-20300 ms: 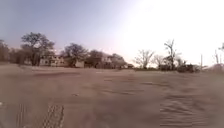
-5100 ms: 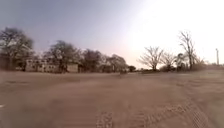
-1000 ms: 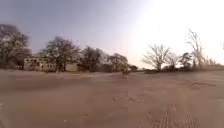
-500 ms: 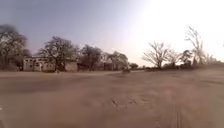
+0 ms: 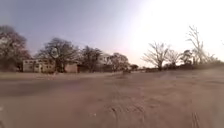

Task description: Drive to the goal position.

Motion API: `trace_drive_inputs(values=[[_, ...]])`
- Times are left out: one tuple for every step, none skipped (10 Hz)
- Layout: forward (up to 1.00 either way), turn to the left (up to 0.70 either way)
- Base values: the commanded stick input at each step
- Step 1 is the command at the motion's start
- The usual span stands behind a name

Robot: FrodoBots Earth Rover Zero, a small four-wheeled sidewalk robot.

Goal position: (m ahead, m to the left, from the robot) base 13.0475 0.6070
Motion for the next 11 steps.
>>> trace_drive_inputs(values=[[0.70, 0.00], [0.70, 0.00], [0.70, 0.00], [0.70, 0.00], [0.70, 0.00], [0.70, 0.00], [0.70, 0.00], [0.70, 0.00], [0.70, 0.00], [0.70, 0.00], [0.70, 0.00]])
